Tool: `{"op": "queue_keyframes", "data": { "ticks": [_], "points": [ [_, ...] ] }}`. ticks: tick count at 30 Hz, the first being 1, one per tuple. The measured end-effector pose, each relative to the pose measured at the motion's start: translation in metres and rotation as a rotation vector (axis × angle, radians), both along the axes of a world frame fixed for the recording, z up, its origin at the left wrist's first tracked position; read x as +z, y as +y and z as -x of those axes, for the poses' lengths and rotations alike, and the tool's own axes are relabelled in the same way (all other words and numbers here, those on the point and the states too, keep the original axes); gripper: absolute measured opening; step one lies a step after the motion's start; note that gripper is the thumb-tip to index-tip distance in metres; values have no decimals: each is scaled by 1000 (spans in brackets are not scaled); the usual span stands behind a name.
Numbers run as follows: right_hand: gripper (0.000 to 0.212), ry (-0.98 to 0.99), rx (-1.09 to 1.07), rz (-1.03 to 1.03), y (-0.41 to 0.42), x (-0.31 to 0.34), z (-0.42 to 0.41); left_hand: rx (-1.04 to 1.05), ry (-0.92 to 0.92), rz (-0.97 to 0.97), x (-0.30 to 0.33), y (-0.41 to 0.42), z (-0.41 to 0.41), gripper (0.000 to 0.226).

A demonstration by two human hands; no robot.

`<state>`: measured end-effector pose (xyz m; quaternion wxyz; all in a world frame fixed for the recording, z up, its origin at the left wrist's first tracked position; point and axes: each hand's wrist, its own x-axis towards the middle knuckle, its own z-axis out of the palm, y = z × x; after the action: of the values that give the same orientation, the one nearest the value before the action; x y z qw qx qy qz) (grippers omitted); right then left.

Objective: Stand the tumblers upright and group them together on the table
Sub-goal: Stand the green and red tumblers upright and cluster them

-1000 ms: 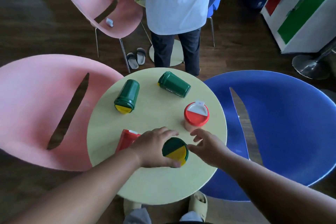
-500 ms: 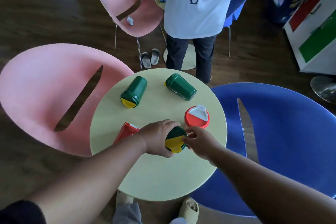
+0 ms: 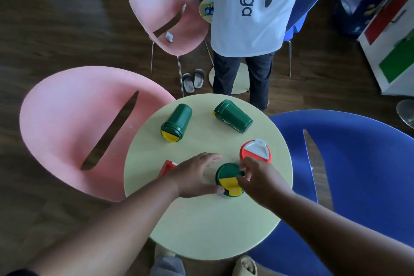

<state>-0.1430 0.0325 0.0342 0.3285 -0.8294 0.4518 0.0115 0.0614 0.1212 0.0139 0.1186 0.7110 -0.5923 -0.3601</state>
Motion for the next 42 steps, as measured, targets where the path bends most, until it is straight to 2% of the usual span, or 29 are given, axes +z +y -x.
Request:
{"op": "queue_keyframes", "data": {
  "ticks": [4, 7, 9, 11, 13, 16, 20, 25, 28, 29, 30, 34, 38, 42],
  "points": [
    [12, -95, 137, -5, 17, 16, -46, 177, -101, 76, -6, 21, -58, 52],
    [17, -62, 111, -128, 28, 12, -96, 322, -106, 27, -22, 26, -100, 49],
    [24, -31, -13, -324, 35, -4, -126, 350, -52, -89, -34, 26, -124, 62],
    [31, -50, -223, -559, 44, -29, -150, 324, 27, -219, -46, 24, -140, 73],
    [27, -91, -455, -723, 51, -54, -165, 272, 98, -317, -58, 23, -151, 79],
    [7, -83, -643, -748, 60, -75, -176, 205, 225, -393, -74, 20, -160, 78],
    [23, -120, -818, -805, 69, -85, -185, 133, 353, -411, -86, 15, -158, 79],
    [34, -148, -785, -691, 69, -112, -172, 88, 352, -333, -86, 9, -155, 99],
    [20, -153, -766, -556, 74, -53, -175, 26, 375, -227, -75, 1, -155, 111],
    [12, -142, -755, -508, 75, -39, -174, -3, 384, -185, -70, -2, -154, 109],
    [14, -140, -735, -467, 75, -25, -173, -36, 386, -142, -66, -4, -153, 105],
    [34, -104, -597, -392, 76, 10, -166, -158, 356, 11, -54, -9, -145, 103],
    [51, -15, -556, -284, 80, 13, -161, -295, 247, 128, -48, -11, -137, 108],
    [72, 65, -504, -226, 84, 8, -155, -414, 145, 215, -57, -9, -133, 103]
  ]
}}
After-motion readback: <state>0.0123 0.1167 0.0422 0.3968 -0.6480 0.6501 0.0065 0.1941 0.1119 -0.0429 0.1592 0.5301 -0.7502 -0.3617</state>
